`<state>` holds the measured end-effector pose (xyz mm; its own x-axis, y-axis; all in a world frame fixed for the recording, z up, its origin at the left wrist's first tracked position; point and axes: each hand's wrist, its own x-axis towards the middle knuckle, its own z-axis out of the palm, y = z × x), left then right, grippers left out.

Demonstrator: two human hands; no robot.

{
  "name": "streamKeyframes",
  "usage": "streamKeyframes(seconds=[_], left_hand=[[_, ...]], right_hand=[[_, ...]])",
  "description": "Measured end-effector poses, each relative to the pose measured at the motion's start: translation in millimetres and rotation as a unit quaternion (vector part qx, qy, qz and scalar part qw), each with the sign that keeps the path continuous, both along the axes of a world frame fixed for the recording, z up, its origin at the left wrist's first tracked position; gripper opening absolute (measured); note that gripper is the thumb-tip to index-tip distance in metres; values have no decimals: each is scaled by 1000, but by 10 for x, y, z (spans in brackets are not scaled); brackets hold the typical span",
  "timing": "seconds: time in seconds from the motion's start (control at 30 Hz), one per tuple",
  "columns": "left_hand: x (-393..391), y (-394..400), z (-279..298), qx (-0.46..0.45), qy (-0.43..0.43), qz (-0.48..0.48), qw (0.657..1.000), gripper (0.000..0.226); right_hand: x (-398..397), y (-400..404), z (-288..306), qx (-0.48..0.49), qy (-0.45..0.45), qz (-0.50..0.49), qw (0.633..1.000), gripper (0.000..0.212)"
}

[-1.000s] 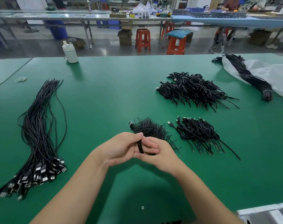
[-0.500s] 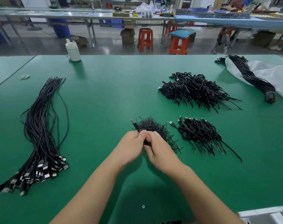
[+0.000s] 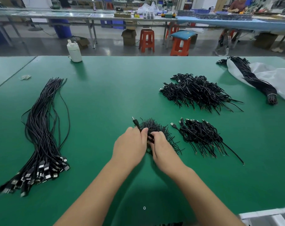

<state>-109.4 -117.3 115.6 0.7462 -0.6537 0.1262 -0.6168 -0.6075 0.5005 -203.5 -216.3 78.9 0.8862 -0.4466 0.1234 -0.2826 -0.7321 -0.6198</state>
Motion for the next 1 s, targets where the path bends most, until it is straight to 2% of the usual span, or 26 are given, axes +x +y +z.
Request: streamKeyframes(seconds=[0.07,0.13,0.17,0.3,0.4,0.47,0.5,0.57,0.67,0.8,0.83,0.9,0.93,1.0], left_hand=[[51,-1,-52,-1,16,-9,1000,39],[110,2,-46,-55,115,-69,989,30],[129,7,-35,-71,136,-97,983,24],[213,-17,-74,-64,113,-128,983,13],[265,-60,-80,-34,85,-130,987,16],[299,-93,-73,-28,78,-130,988,17],[308,-111,-72,-28,81,-134,987,16],[315,-149,-69,-25,86,-143,986,16],[284,-211,-82,-46,123,-150,980,12],[237,-269,-244,-124,286,-124,942,10],[220,-264,-330,-113,294,-116,942,13],[208,-224,-552,11,156,-102,982,17],[187,-189,-653,75,86,-90,989,19],[149,-142,-799,121,46,-68,989,25]], right_hand=[[-23,6,-7,-9,15,-1,1000,24],[-50,26,-20,-5,21,3,1000,21],[-60,32,-27,-2,26,7,1000,21],[-44,25,-47,34,31,31,998,42],[-14,36,-42,159,24,63,985,53],[-10,20,-75,269,16,53,962,43],[-11,-5,-99,291,12,40,956,35],[-4,-32,-104,267,-1,28,963,25],[-3,-37,-97,237,-13,2,971,32],[-47,-159,-182,232,-15,-60,971,31],[-68,-198,-204,246,-12,-83,966,31],[-119,-279,-239,267,-6,-125,956,33],[-149,-313,-263,275,-7,-142,951,34],[-188,-356,-310,285,-14,-161,945,35]])
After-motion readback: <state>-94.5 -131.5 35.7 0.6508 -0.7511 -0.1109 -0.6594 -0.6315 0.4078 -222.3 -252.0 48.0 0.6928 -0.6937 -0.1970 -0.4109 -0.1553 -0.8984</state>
